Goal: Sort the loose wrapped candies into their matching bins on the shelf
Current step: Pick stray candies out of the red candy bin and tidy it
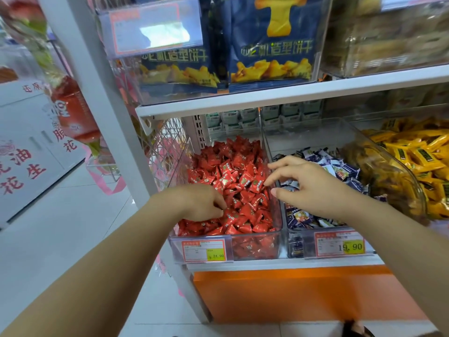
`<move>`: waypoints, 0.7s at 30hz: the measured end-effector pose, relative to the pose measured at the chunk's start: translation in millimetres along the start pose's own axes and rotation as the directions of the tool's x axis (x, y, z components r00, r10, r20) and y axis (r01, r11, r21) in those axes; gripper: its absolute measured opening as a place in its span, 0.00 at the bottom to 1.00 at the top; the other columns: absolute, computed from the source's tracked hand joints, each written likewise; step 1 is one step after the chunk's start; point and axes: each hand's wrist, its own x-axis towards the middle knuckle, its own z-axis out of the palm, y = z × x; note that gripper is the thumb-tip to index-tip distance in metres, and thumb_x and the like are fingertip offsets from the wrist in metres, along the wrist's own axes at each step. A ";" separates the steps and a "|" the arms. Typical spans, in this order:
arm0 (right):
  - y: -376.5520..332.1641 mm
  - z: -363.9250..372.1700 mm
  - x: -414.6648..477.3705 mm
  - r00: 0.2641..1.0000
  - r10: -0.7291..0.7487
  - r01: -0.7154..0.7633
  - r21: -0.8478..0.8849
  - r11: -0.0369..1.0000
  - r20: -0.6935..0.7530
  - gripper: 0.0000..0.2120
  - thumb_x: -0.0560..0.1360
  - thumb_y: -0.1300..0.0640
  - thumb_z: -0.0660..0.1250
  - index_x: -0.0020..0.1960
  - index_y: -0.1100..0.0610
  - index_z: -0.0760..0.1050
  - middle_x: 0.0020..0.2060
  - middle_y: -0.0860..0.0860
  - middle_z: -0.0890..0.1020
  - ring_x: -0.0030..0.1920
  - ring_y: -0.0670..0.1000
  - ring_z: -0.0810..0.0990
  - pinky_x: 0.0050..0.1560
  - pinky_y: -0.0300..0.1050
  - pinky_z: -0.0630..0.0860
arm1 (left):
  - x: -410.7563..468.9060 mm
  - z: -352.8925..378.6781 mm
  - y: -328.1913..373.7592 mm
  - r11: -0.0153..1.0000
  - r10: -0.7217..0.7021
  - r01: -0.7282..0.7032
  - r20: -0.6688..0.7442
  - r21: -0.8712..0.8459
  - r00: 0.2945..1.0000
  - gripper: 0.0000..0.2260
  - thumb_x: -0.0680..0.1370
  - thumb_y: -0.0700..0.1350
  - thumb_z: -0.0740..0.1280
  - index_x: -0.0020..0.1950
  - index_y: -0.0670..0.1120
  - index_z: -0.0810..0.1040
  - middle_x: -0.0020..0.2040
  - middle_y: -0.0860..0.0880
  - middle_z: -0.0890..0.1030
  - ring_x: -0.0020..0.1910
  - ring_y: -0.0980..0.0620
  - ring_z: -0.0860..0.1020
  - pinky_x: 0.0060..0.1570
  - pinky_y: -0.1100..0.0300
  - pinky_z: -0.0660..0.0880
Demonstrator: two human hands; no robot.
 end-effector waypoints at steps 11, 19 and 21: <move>-2.0 -0.6 0.8 1.000 0.014 -0.014 -0.018 1.000 -0.003 0.06 0.75 0.55 0.66 0.49 0.45 0.79 0.59 0.41 0.70 0.57 0.40 0.70 0.56 0.35 0.60 | 24.2 -4.7 9.7 0.874 -0.019 0.071 0.114 -0.481 0.993 0.19 0.83 0.50 0.54 0.74 0.54 0.65 0.74 0.52 0.65 0.71 0.51 0.63 0.67 0.59 0.57; -2.7 -0.3 0.9 1.000 0.028 -0.028 -0.014 1.000 -0.005 0.06 0.75 0.55 0.66 0.48 0.45 0.79 0.59 0.40 0.70 0.57 0.40 0.71 0.56 0.36 0.61 | 22.5 1.5 7.7 0.449 0.042 0.059 0.087 -0.892 0.995 0.21 0.82 0.51 0.46 0.70 0.53 0.70 0.77 0.42 0.54 0.76 0.37 0.51 0.71 0.44 0.54; -2.8 -0.2 1.3 1.000 0.028 -0.029 -0.008 1.000 -0.012 0.06 0.74 0.55 0.67 0.48 0.45 0.79 0.58 0.40 0.70 0.57 0.40 0.71 0.56 0.35 0.61 | 20.1 1.9 11.0 0.392 0.075 0.032 0.066 -0.920 0.995 0.21 0.82 0.51 0.45 0.70 0.52 0.70 0.76 0.42 0.59 0.74 0.36 0.57 0.71 0.45 0.58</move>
